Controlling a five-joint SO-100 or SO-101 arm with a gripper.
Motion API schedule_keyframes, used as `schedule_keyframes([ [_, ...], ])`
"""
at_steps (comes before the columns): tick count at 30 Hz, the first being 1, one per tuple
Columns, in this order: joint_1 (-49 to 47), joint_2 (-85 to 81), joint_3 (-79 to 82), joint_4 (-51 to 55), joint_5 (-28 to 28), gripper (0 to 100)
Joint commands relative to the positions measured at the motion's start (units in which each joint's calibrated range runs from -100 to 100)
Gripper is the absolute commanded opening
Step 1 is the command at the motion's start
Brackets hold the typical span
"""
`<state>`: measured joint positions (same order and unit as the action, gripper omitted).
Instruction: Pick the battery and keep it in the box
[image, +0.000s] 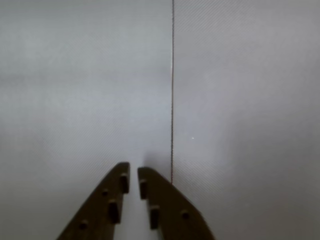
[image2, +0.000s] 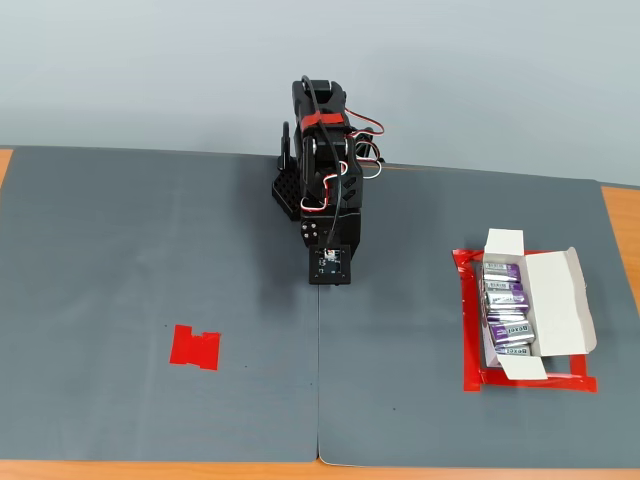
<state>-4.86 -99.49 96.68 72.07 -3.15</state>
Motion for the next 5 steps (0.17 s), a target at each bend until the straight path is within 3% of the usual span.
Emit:
schedule_keyframes([
  [1, -0.2, 0.1, -3.3, 0.1, -0.1, 2],
  [5, -0.2, 0.1, -3.3, 0.1, -0.1, 2],
])
